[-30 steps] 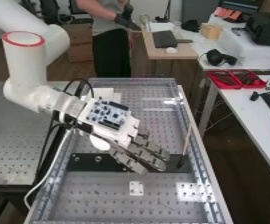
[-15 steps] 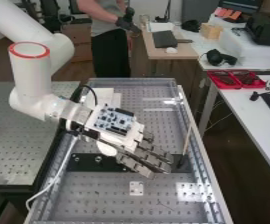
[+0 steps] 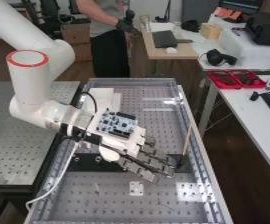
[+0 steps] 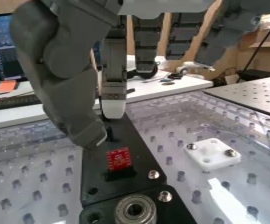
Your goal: Grab the pcb board and place it in the clear container
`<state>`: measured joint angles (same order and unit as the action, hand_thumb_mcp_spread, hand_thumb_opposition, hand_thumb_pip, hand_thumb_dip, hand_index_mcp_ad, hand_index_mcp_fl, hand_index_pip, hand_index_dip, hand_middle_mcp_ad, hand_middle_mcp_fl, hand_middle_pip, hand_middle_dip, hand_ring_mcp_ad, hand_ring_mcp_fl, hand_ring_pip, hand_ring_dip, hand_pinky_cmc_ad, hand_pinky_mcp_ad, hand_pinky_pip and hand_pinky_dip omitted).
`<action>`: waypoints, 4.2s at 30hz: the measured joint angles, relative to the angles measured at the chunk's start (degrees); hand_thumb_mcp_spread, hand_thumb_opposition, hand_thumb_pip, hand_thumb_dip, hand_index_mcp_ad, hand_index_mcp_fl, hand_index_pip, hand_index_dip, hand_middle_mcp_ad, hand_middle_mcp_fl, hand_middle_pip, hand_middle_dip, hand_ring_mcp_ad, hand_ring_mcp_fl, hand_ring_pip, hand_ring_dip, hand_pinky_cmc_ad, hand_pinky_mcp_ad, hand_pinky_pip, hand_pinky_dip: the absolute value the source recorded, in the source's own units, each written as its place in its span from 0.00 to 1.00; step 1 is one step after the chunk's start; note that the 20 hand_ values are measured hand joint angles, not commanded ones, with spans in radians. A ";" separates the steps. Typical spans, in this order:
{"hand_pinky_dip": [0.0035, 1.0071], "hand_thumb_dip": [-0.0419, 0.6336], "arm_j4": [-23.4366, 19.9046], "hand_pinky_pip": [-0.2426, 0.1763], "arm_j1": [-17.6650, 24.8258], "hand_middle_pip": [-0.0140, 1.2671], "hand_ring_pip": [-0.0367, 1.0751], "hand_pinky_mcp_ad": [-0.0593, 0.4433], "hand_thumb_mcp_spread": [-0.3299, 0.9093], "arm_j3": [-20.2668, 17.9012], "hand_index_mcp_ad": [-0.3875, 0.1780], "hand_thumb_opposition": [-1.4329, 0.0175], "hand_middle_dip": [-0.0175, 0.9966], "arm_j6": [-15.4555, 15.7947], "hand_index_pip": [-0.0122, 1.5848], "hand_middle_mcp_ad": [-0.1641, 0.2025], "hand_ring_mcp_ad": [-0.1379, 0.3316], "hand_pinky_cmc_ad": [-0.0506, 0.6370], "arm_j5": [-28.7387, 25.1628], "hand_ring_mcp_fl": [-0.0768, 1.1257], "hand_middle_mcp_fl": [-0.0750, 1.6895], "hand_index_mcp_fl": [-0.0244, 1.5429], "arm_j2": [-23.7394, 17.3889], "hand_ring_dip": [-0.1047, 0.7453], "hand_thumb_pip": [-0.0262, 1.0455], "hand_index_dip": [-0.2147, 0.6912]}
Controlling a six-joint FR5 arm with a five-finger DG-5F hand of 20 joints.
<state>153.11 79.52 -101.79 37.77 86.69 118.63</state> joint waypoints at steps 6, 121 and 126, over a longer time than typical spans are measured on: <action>0.22 0.48 -0.32 0.40 -0.32 0.12 0.11 0.40 0.65 0.03 0.57 0.38 0.17 0.94 0.98 0.56 0.51 0.45 1.32 0.06 0.11 0.05 0.74 0.15 0.61 0.45; 0.19 0.51 4.71 0.47 -1.04 0.12 0.12 0.40 0.70 2.02 0.45 0.34 0.19 2.52 0.95 0.57 0.61 0.48 9.58 0.09 0.15 0.29 -7.43 0.16 0.60 0.42; 0.19 0.51 3.54 0.47 3.10 0.12 0.12 0.41 0.70 -0.92 0.45 0.34 0.19 1.52 0.95 0.57 0.61 0.48 9.24 0.09 0.15 0.29 -11.67 0.16 0.60 0.42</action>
<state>156.65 82.62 -102.71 39.29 95.93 106.96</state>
